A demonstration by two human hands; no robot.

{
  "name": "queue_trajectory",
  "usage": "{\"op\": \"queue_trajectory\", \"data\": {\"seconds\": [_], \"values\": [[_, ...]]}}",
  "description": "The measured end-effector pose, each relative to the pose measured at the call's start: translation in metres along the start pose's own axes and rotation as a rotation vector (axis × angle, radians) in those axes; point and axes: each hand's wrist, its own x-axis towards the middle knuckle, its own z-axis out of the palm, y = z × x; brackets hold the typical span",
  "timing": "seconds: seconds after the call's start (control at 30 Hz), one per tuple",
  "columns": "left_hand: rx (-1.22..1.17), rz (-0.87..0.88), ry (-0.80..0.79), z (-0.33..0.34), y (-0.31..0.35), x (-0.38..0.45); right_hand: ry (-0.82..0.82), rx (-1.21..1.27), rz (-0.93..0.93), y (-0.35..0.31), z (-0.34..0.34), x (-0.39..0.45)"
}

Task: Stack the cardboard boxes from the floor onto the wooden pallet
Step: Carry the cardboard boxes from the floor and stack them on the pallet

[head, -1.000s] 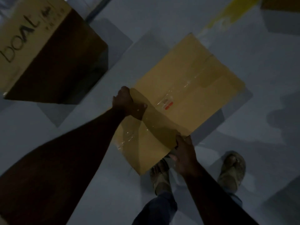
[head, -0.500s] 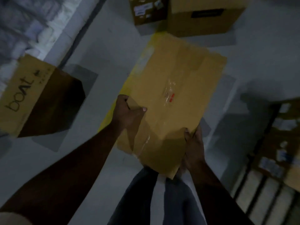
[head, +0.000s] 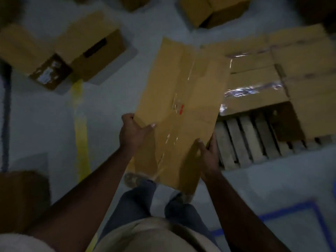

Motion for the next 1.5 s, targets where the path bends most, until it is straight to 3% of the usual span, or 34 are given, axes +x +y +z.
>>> {"op": "queue_trajectory", "data": {"seconds": [0.3, 0.47, 0.63, 0.9, 1.2, 1.5], "values": [[0.220, 0.270, -0.374, 0.177, 0.130, -0.065, 0.417, 0.226, 0.060, 0.032, -0.182, -0.009], [0.321, 0.316, -0.694, 0.255, 0.186, -0.050, 0.624, 0.340, 0.090, 0.033, -0.220, 0.012], [0.412, 0.368, -0.882, 0.330, 0.213, -0.005, 0.733, 0.434, 0.143, 0.049, -0.224, 0.057], [0.550, 0.409, -0.968, 0.445, 0.221, 0.046, 0.839, 0.524, 0.293, 0.075, -0.250, 0.143], [0.609, 0.437, -0.981, 0.587, 0.182, 0.122, 0.858, 0.540, 0.344, 0.170, -0.285, 0.280], [0.791, 0.620, -0.917, 0.650, 0.156, 0.145, 0.889, 0.640, 0.315, 0.209, -0.317, 0.337]]}}
